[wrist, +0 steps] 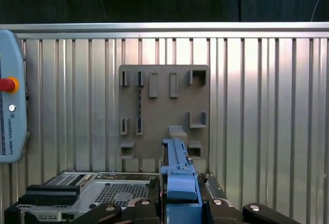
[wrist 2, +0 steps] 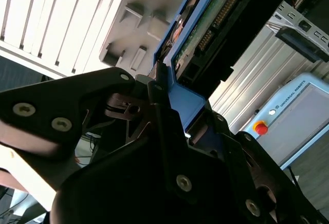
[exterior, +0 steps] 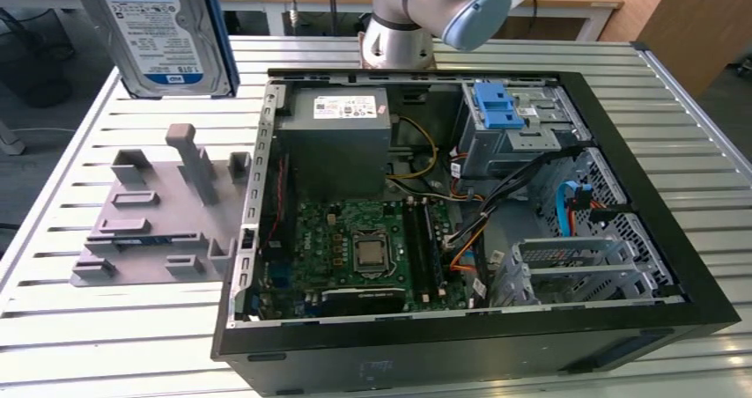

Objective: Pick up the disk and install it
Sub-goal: 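Pick up the disk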

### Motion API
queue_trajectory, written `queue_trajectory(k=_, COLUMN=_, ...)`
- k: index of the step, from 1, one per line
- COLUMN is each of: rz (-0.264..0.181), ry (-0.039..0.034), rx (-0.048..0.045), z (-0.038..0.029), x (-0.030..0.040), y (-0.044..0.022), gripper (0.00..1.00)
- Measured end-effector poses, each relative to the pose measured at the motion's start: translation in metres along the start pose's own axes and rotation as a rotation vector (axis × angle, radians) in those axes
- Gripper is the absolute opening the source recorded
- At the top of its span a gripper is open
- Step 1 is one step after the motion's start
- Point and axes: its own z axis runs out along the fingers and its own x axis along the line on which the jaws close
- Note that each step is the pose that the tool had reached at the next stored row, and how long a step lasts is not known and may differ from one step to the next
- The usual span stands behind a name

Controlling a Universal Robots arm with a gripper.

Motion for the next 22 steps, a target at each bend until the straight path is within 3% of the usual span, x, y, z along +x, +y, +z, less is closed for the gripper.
queue_trajectory(k=10, rz=0.000, ry=0.0001, rx=0.0000, z=0.0001, x=0.0006, y=-0.0017, gripper=0.36)
queue_trajectory(k=22, rz=0.000, ry=0.0001, rx=-0.0007, z=0.0006, x=0.0078, y=-0.0176, gripper=0.36)
